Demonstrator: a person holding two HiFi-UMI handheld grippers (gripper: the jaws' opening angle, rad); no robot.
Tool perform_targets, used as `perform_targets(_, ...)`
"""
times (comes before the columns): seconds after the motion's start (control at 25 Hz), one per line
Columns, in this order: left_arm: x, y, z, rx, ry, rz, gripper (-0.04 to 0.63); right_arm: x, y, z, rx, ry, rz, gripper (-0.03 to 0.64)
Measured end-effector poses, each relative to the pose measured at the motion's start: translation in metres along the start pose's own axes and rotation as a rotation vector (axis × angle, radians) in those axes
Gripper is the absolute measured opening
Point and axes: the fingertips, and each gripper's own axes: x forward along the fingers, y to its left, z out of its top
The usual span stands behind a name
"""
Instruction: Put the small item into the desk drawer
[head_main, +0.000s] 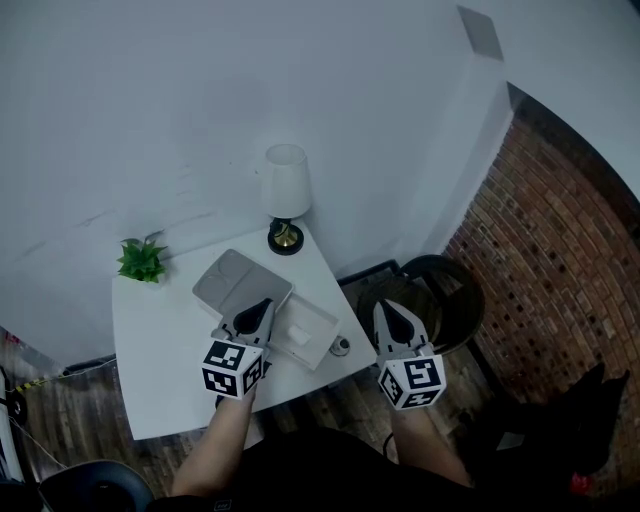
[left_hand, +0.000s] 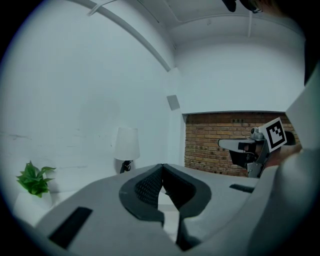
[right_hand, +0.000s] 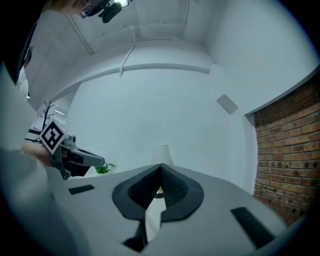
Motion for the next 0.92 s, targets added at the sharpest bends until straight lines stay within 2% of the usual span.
perform_targets(0.68, -0.011, -0.002, -0.008, -0.022, 0.017, -0.012, 0.009, -0.011, 0.010, -0.001, 0.011, 0.011, 0.007, 0.003)
perform_targets(0.92, -0.011, 0.003, -0.014, 0.026, 0.040, 0.008, 0.009, -0.013, 0.012, -0.003, 0.018, 0.011, 0.005, 0.003)
